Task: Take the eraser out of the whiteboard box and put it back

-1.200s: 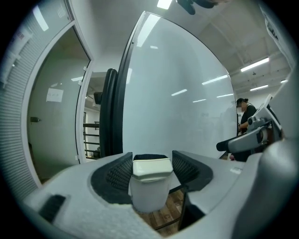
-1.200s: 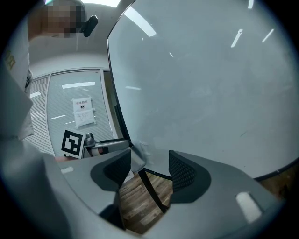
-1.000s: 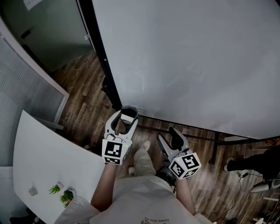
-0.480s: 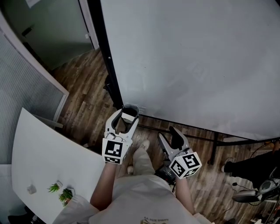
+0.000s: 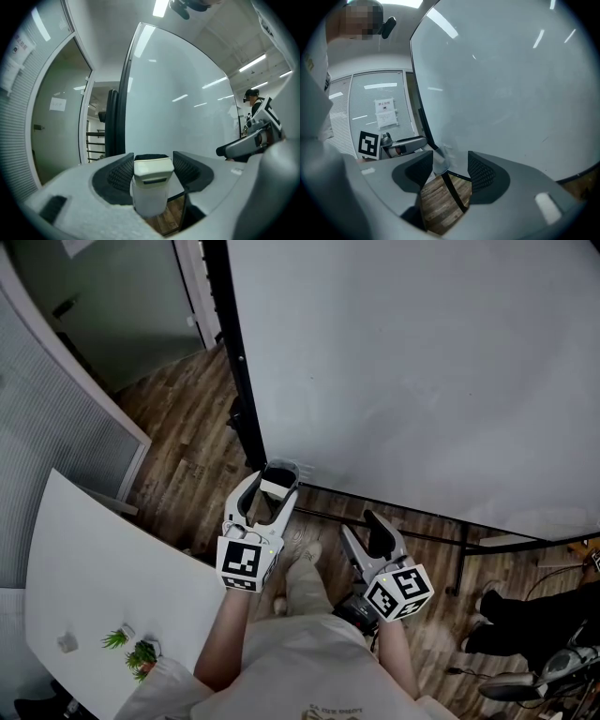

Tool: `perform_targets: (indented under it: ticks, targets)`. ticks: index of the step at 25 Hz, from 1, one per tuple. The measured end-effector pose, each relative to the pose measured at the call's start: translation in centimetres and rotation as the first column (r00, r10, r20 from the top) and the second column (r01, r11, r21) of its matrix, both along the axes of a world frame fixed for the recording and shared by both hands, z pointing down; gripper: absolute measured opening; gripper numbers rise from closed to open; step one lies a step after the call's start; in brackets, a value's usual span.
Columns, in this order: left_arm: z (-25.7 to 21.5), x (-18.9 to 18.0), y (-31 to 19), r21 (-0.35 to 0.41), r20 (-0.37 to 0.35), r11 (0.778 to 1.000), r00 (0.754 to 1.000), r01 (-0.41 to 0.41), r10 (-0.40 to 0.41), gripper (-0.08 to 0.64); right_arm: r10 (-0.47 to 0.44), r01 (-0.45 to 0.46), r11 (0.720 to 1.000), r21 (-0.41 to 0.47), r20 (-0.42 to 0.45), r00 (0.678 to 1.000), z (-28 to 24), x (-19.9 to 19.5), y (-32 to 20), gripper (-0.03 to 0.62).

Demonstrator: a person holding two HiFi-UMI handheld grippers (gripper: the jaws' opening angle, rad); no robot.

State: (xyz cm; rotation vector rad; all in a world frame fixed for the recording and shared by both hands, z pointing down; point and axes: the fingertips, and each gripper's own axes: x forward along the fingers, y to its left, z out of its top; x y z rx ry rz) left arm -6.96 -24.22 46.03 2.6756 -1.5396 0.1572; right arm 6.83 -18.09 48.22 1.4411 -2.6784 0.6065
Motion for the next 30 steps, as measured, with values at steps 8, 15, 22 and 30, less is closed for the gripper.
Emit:
perform_targets:
  ticks: [8,15,22,30]
  targets:
    - [-1.6,-0.2,1.0,0.037,-0.005,0.999,1.0,0.004,-0.003,0.261,0.006,-0.006,1.0,0.026,0.002,1.0,-0.9,0.4,1.3,0.229]
    - [-3.2,-0.5,2.0,0.065,-0.009,0.998,1.0,0.009,-0.009,0.261,0.003,-0.004,0.999,0.047,0.005,1.0,-1.9,0.2,2.1,0.229]
    - [-4.2,-0.8,3.0,0.085,-0.021,0.996,1.0,0.006,-0.004,0.261,-0.008,0.007,0.998,0.057,0.009,1.0,-2.2,-0.3,2.8,0.229]
    - [-5.7,-1.0,4.4,0.112,-0.029,0.994,1.0,0.007,-0.003,0.261,-0.018,0.016,0.997,0.073,0.015,1.0,-2.8,-0.9,3.6,0.227]
